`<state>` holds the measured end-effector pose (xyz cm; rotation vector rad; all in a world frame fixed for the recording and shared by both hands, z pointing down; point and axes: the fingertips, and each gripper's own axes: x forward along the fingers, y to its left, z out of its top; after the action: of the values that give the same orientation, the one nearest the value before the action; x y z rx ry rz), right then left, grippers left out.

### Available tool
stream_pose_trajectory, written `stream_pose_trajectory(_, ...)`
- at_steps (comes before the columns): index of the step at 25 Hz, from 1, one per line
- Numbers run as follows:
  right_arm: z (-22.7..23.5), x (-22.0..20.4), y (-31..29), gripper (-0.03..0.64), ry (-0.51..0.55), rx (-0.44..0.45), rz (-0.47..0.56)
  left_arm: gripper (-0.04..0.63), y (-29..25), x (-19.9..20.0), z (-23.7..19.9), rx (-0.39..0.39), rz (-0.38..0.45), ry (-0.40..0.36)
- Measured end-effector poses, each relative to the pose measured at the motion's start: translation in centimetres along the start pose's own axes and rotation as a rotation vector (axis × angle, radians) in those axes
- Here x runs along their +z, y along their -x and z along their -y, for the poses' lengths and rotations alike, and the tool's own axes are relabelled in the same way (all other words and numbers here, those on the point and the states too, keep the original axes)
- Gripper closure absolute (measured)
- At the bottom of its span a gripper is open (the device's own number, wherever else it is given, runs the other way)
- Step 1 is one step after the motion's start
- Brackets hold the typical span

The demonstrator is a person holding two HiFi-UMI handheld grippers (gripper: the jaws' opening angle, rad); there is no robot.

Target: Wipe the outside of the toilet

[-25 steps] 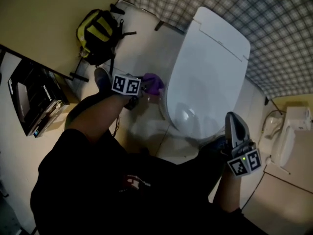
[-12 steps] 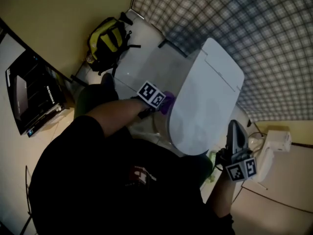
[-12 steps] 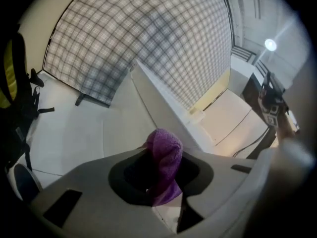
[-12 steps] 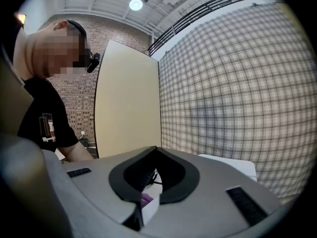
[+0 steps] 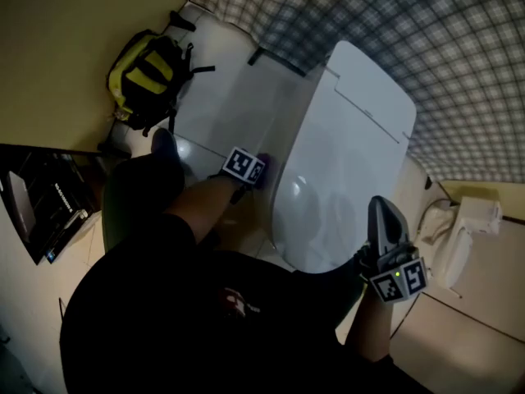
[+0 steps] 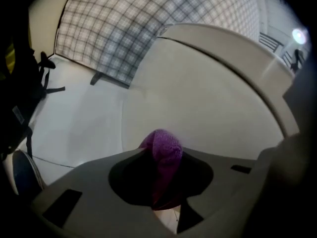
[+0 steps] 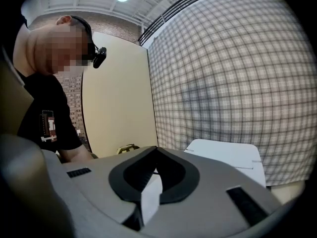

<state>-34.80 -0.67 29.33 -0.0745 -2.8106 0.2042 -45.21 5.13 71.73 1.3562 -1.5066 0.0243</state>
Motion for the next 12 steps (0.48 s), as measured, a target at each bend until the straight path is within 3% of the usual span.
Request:
stream_pose_trajectory(2, 1.1, -0.8, -1.2, 0.62, -0.003, 0.001, -0.032, 0.505, -1.5, -0.6, -1.3, -0.006, 0.004, 0.089)
stream_pose_trajectory(4, 2.4, -1.0, -2.9, 0.62, -0.001, 0.0, -0.048, 0.505, -2.2, 0.1, -1.4, -0.066, 0.01, 0.128)
stream_pose_trajectory(8, 2.9, -1.1, -6.7, 0.621, -0.006, 0.028, -0.052, 0.505, 0.0, 1.8, -0.1, -0.171, -0.012, 0.079)
stream_pose_trajectory(12, 1.3, 0.3, -9.4, 0.62, -0.018, 0.058, -0.005, 0.505, 5.6, 7.0, 4.1, -0.303, 0.032, 0.006)
